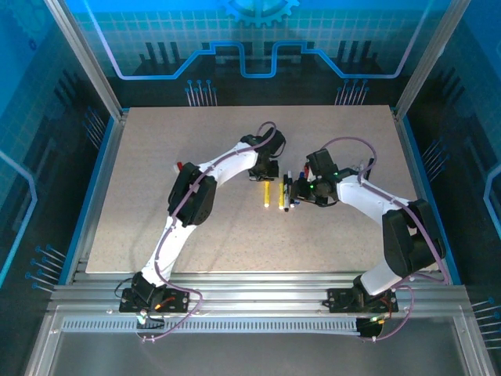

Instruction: Open the pen caps

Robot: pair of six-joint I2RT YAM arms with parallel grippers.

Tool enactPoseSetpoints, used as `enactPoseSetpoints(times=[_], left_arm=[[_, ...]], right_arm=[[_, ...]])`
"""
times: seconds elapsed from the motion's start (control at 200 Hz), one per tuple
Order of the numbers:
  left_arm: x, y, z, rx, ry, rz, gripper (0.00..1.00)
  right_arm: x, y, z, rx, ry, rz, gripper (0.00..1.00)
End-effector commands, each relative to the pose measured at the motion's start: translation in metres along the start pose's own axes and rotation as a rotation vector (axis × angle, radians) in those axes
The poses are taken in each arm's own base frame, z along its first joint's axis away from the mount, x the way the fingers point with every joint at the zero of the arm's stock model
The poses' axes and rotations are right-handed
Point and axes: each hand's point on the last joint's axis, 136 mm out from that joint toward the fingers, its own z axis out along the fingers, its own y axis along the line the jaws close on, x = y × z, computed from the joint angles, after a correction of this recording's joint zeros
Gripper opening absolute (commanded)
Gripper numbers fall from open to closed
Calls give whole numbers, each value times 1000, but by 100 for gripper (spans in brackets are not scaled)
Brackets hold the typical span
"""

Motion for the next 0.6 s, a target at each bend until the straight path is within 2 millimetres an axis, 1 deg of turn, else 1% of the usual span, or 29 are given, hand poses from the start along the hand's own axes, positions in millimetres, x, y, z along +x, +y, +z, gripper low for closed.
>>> enactPoseSetpoints(times=[0.0, 0.19, 0.4, 0.595], left_arm=[[-2, 15, -22, 25, 11, -69, 0], [-3, -1, -48, 135, 0, -90, 0], [-4, -13, -68, 216, -11, -99, 0], [-2, -20, -79, 259, -14, -102, 0]], right_arm=[[0, 30, 3, -119, 7, 7, 47], [0, 61, 3, -251, 17, 2, 48], [3, 81, 8, -342, 42, 12, 54], [3, 93, 11, -382, 49, 5, 55]])
